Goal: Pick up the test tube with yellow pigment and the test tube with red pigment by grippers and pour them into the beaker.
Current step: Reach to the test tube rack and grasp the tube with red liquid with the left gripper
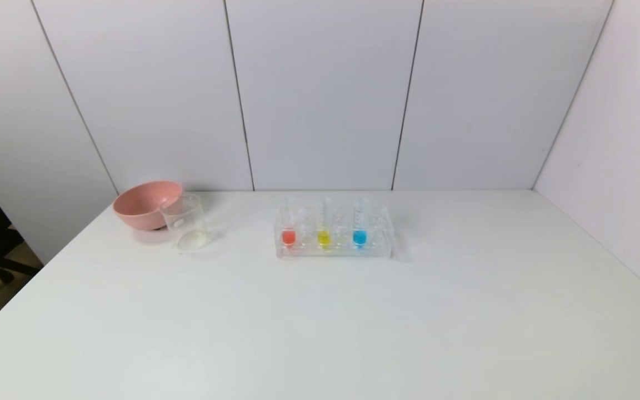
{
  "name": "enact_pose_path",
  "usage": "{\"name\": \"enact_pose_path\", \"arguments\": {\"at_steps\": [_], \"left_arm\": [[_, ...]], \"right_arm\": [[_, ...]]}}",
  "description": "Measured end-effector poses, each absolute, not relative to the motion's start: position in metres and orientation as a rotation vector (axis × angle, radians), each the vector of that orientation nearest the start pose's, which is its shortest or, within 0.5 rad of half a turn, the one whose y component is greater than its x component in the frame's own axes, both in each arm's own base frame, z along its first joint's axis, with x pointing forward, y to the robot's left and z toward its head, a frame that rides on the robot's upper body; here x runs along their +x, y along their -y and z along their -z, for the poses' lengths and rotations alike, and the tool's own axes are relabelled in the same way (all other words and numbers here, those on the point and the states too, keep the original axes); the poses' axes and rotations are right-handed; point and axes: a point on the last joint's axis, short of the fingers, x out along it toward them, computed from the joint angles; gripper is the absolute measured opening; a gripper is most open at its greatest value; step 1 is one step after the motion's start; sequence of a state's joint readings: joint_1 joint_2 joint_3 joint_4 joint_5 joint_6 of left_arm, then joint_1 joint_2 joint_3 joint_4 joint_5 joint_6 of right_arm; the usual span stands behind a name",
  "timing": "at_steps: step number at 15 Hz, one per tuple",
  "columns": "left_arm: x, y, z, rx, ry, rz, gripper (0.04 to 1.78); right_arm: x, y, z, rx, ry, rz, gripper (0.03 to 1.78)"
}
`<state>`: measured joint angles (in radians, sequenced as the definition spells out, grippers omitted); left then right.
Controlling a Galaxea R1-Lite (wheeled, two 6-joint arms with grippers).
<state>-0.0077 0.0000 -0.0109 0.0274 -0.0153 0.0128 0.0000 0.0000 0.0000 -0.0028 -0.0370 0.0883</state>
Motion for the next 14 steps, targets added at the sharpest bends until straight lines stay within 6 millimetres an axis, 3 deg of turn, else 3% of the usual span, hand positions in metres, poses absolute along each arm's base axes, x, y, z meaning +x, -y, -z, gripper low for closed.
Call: {"name": "enact_pose_path", "arguments": {"at_steps": [8, 14], "left_arm": [[-0.0229, 0.0003, -0.0761, 0.107, 0.005, 0.028, 1.71], [-0.0228, 0.0000, -0.0752, 0.018, -0.002, 0.017, 1.71]], "right_arm": [[-0.0228, 0.0008, -0.0758, 0.089, 0.004, 0.037, 1.71], [-0.0228, 0.0008, -0.0758, 0.089, 0.004, 0.037, 1.71]]}}
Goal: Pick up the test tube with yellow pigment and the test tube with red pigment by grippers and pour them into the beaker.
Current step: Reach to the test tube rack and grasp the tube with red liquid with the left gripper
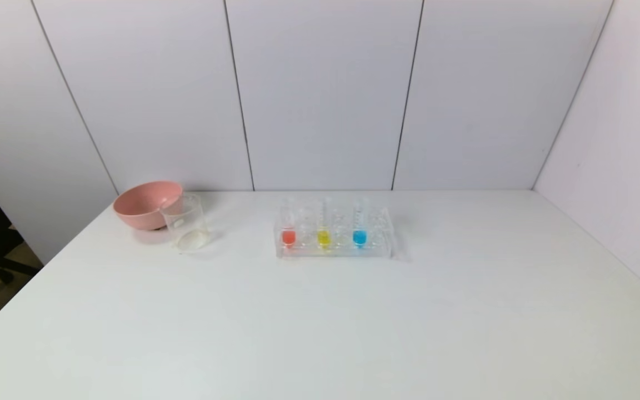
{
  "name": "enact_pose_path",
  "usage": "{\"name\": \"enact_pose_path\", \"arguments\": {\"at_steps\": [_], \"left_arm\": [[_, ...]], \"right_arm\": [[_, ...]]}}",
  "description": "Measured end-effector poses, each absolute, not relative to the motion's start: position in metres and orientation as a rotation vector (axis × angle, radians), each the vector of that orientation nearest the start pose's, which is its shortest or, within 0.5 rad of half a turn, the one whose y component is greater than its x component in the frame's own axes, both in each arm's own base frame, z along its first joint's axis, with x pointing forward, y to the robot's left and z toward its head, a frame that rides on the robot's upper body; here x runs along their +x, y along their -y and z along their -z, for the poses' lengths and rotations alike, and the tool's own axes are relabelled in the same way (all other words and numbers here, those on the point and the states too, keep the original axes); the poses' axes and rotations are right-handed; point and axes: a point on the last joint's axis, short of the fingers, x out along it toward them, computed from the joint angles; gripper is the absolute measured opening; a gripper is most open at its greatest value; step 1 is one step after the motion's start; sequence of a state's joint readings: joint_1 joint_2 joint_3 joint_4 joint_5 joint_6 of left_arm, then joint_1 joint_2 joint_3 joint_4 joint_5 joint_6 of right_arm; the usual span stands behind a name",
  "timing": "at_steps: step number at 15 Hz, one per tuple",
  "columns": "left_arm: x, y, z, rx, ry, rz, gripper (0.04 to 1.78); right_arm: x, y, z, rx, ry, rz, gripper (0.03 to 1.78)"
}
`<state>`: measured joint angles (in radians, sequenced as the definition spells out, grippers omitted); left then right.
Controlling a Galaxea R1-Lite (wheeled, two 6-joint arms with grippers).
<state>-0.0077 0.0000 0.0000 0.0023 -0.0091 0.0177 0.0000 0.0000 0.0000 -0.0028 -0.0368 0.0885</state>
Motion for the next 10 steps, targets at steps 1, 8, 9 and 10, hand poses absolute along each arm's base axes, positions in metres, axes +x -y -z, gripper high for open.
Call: {"name": "enact_pose_path", "arguments": {"at_steps": [1, 8, 9, 10], "left_arm": [[-0.023, 0.000, -0.075, 0.005, -0.002, 0.010, 1.71], [-0.018, 0.000, -0.146, -0.039, 0.032, 0.057, 1.71], [-0.009, 0.000, -0.159, -0.060, 0.007, 0.083, 1.71], [0.002, 0.001, -0.168, -0.077, -0.022, 0.113, 1.71]], "right_arm": [[-0.023, 0.001, -0.076, 0.089, 0.004, 0.037, 1.71], [-0.023, 0.001, -0.076, 0.089, 0.004, 0.037, 1.71], [-0.023, 0.001, -0.076, 0.089, 0.004, 0.037, 1.71], [-0.023, 0.001, -0.076, 0.089, 0.004, 0.037, 1.71]]}}
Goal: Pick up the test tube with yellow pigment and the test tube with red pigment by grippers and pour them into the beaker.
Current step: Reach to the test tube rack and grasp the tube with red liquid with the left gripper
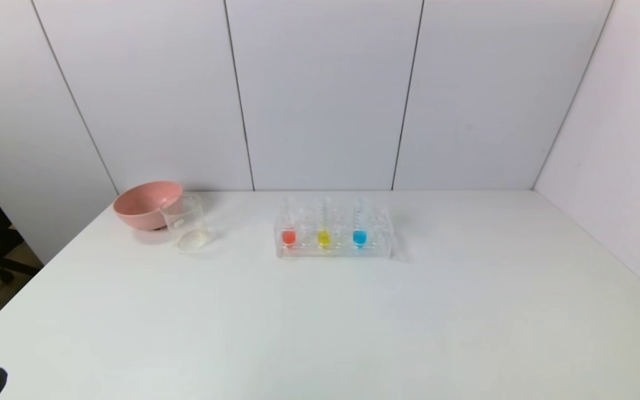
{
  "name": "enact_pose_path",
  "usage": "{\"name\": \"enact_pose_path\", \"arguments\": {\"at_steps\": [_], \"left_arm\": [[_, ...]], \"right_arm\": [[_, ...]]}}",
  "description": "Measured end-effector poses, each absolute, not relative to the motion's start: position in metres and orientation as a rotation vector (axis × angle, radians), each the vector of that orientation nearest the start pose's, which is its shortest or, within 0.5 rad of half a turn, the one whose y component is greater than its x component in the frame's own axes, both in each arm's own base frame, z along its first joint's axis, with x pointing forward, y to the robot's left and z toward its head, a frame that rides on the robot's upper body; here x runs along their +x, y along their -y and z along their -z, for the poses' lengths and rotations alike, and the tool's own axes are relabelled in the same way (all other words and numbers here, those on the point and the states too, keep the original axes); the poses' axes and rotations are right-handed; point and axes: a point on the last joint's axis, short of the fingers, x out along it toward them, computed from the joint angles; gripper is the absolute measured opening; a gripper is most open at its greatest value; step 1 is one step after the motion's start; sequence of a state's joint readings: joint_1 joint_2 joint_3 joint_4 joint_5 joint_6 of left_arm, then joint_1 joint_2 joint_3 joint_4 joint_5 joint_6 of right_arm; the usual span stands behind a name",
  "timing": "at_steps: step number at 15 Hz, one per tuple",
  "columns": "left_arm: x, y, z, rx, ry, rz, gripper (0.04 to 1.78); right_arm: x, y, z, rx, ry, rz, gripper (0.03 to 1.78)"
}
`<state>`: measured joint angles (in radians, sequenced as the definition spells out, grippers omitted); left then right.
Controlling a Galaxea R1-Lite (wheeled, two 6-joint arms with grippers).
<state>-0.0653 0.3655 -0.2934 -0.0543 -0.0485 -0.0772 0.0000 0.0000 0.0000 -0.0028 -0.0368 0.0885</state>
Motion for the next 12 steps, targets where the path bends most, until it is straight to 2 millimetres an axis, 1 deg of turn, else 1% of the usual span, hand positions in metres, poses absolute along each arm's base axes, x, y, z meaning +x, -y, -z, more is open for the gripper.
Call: {"name": "enact_pose_path", "arguments": {"at_steps": [2, 3, 5, 7, 8, 10, 12], "left_arm": [[0.030, 0.005, -0.182, -0.096, -0.083, 0.184, 1.71], [0.047, 0.008, -0.188, -0.102, -0.114, 0.225, 1.71], [0.082, 0.016, -0.195, -0.109, -0.152, 0.301, 1.71], [0.120, 0.028, -0.197, -0.111, -0.184, 0.374, 1.71], [0.138, 0.036, -0.197, -0.110, -0.201, 0.410, 1.71], [0.171, 0.059, -0.194, -0.101, -0.247, 0.460, 1.71], [0.200, 0.087, -0.186, -0.083, -0.304, 0.442, 1.71]], "right_arm": [[-0.023, 0.001, -0.076, 0.089, 0.004, 0.037, 1.71], [-0.023, 0.001, -0.076, 0.089, 0.004, 0.037, 1.71], [-0.023, 0.001, -0.076, 0.089, 0.004, 0.037, 1.71], [-0.023, 0.001, -0.076, 0.089, 0.004, 0.037, 1.71], [-0.023, 0.001, -0.076, 0.089, 0.004, 0.037, 1.71], [-0.023, 0.001, -0.076, 0.089, 0.004, 0.037, 1.71], [-0.023, 0.001, -0.076, 0.089, 0.004, 0.037, 1.71]]}}
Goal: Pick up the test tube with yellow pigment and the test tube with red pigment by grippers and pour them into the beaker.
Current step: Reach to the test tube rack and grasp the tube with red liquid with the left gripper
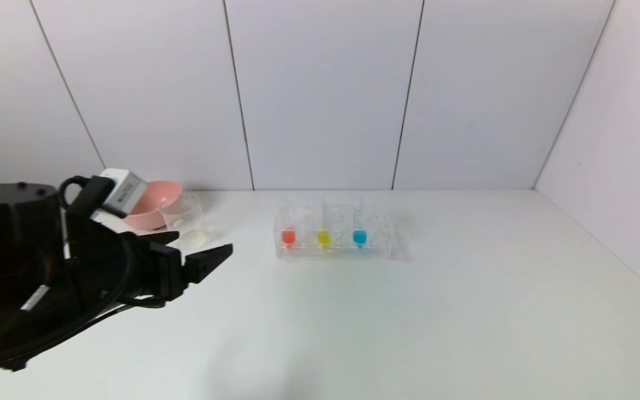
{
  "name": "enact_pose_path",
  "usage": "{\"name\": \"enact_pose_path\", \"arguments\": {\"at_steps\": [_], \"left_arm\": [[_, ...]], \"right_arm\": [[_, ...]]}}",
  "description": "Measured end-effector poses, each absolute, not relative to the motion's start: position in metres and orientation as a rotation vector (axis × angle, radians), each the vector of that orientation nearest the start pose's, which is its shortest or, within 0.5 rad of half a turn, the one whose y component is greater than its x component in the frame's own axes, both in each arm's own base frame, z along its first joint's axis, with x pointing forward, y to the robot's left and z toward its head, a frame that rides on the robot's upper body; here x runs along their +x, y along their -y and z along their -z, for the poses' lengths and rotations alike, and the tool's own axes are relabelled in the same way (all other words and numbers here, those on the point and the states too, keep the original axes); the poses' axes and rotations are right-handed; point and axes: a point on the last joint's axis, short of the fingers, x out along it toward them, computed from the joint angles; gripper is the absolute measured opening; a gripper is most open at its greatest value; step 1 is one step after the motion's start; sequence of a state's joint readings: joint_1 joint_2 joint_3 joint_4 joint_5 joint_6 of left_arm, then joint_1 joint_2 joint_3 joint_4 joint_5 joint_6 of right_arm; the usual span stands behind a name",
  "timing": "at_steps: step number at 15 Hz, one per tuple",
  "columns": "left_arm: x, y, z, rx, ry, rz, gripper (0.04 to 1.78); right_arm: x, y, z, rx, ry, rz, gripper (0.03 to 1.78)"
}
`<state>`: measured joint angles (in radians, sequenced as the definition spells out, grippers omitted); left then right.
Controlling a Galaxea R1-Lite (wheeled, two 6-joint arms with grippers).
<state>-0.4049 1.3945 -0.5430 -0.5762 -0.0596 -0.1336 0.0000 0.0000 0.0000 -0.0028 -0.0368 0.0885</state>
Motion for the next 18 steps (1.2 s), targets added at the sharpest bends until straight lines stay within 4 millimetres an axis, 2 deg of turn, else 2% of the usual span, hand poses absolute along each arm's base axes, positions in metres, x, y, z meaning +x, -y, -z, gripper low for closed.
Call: {"name": "enact_pose_path", "arguments": {"at_steps": [4, 8, 11, 18], "left_arm": [[0.248, 0.147, -0.168, -0.093, -0.347, 0.279, 1.71], [0.279, 0.191, -0.143, -0.105, -0.260, 0.099, 1.71], [0.291, 0.207, -0.127, -0.091, -0.193, 0.063, 1.71], [0.311, 0.223, -0.105, 0.012, -0.085, 0.086, 1.71]], "right_arm": [[-0.023, 0.001, -0.076, 0.089, 0.004, 0.037, 1.71], [-0.023, 0.001, -0.076, 0.089, 0.004, 0.037, 1.71], [-0.023, 0.001, -0.076, 0.089, 0.004, 0.037, 1.71], [-0.023, 0.001, -0.076, 0.089, 0.004, 0.037, 1.71]]}}
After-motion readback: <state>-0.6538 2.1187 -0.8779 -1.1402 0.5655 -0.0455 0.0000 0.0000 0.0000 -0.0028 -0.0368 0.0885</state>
